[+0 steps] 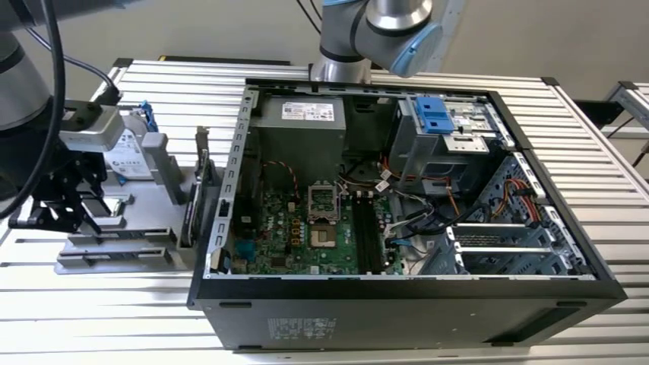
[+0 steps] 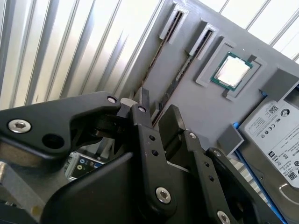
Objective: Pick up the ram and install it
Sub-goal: 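Pick up the ram and move it above insertion slot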
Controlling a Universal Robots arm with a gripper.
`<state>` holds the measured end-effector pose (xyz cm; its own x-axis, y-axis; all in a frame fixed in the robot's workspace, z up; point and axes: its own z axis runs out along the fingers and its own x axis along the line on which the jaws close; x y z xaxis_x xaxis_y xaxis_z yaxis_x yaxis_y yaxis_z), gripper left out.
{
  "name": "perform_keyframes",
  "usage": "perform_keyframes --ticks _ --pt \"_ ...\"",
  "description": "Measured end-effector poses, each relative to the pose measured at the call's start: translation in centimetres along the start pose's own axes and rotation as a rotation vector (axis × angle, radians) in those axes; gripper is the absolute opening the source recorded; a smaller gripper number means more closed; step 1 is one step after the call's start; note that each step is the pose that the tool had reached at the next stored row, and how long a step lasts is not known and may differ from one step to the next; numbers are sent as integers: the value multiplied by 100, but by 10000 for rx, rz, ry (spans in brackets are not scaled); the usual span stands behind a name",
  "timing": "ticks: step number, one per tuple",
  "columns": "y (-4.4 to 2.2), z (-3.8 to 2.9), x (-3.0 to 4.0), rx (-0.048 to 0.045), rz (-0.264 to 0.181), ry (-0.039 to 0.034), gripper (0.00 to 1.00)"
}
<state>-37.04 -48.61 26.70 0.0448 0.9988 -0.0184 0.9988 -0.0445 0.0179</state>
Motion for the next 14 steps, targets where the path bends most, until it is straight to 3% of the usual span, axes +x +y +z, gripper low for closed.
perform_keyframes --ticks 14 --pt "-3 87 1 1 0 0 100"
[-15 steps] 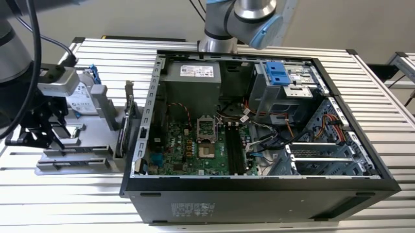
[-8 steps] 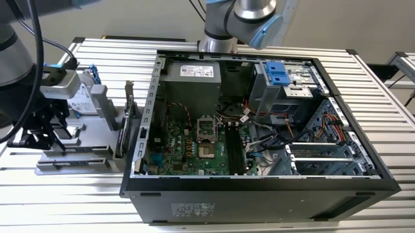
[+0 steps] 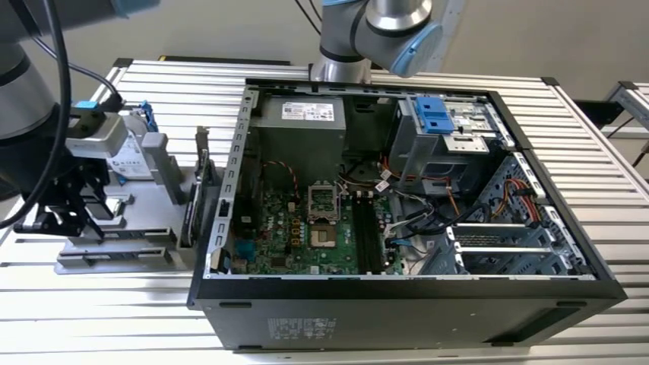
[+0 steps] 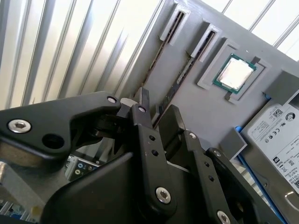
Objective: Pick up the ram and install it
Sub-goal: 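Pick up the ram and move it above insertion slot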
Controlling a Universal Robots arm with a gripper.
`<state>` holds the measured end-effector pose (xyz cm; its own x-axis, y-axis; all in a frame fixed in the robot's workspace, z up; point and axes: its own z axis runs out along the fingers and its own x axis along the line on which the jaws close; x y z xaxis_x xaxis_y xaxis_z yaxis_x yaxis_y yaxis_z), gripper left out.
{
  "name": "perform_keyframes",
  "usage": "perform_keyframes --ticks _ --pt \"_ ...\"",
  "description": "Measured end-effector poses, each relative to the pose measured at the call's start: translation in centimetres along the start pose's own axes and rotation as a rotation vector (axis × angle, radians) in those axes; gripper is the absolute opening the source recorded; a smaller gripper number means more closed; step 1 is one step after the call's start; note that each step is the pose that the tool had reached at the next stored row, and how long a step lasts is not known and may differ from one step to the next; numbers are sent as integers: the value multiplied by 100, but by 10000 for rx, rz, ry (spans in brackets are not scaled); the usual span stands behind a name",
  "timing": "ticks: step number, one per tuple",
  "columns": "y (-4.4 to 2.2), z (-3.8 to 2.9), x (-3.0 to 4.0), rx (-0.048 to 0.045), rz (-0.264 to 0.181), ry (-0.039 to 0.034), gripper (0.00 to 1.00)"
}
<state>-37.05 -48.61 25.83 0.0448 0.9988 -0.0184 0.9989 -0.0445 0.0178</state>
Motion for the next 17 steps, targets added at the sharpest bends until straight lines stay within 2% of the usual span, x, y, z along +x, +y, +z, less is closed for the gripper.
perform_keyframes --ticks 17 --pt "-4 93 2 -1 -1 1 100"
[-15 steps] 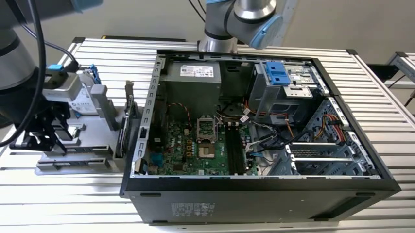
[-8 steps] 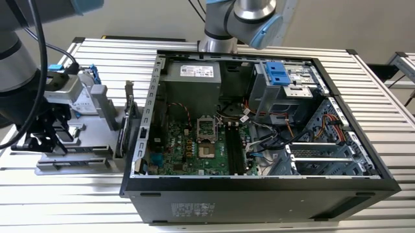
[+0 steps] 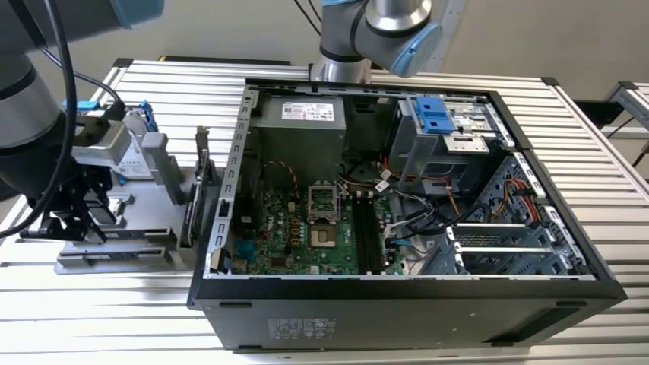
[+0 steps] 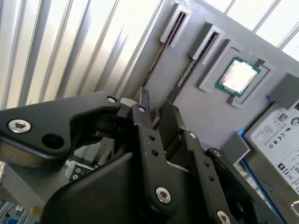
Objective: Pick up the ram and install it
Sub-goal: 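Pick up the ram and move it above insertion slot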
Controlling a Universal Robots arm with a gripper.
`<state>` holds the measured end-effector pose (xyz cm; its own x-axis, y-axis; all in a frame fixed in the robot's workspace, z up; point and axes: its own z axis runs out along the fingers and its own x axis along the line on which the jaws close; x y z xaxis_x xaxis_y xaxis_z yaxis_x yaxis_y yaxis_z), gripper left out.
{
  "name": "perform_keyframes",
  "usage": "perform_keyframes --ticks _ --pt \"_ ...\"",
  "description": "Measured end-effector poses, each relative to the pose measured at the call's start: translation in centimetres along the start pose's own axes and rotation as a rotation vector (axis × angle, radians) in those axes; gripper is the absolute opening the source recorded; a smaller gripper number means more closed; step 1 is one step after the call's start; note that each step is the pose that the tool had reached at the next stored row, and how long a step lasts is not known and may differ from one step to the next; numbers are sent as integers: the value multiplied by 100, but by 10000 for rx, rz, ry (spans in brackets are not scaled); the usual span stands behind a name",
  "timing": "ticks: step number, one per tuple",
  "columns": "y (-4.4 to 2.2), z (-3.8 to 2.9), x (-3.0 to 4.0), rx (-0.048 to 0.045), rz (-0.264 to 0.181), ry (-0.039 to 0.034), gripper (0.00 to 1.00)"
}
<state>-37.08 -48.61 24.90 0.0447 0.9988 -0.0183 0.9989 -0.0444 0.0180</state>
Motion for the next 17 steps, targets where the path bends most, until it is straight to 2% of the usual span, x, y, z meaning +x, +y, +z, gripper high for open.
perform_keyframes --ticks 17 --pt "-4 118 2 -1 0 0 100"
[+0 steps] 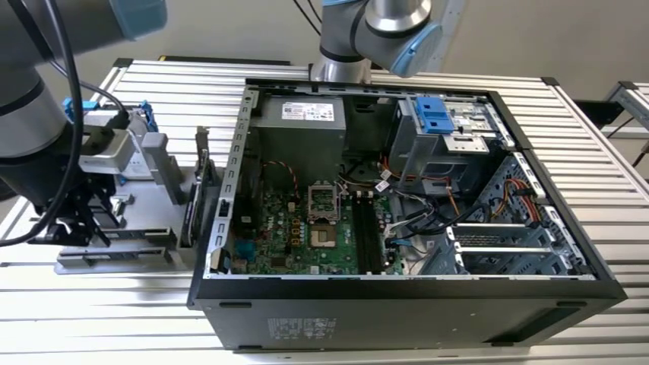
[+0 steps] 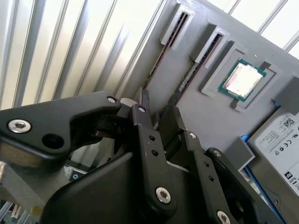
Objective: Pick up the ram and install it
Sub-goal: 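Pick up the ram and move it above insertion slot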
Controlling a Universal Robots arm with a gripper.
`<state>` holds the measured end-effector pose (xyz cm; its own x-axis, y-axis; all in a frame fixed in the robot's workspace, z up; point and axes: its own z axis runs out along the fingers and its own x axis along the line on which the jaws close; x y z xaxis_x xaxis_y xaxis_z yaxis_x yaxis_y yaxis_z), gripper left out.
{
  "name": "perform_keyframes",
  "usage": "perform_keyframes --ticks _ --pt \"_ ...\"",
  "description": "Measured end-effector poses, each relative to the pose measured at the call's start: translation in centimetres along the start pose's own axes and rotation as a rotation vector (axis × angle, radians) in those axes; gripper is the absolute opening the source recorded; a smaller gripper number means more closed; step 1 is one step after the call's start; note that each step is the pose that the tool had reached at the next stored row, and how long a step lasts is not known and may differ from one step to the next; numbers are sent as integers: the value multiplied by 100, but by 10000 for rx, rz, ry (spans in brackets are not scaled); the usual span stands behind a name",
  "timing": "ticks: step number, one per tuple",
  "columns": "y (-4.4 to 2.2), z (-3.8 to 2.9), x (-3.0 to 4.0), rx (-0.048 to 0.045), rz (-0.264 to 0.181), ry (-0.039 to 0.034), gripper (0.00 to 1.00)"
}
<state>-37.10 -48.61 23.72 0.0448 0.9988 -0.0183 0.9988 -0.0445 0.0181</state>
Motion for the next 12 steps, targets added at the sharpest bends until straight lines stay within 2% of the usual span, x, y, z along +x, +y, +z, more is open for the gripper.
perform_keyframes --ticks 12 --pt "-1 75 -1 -3 -149 3 100"
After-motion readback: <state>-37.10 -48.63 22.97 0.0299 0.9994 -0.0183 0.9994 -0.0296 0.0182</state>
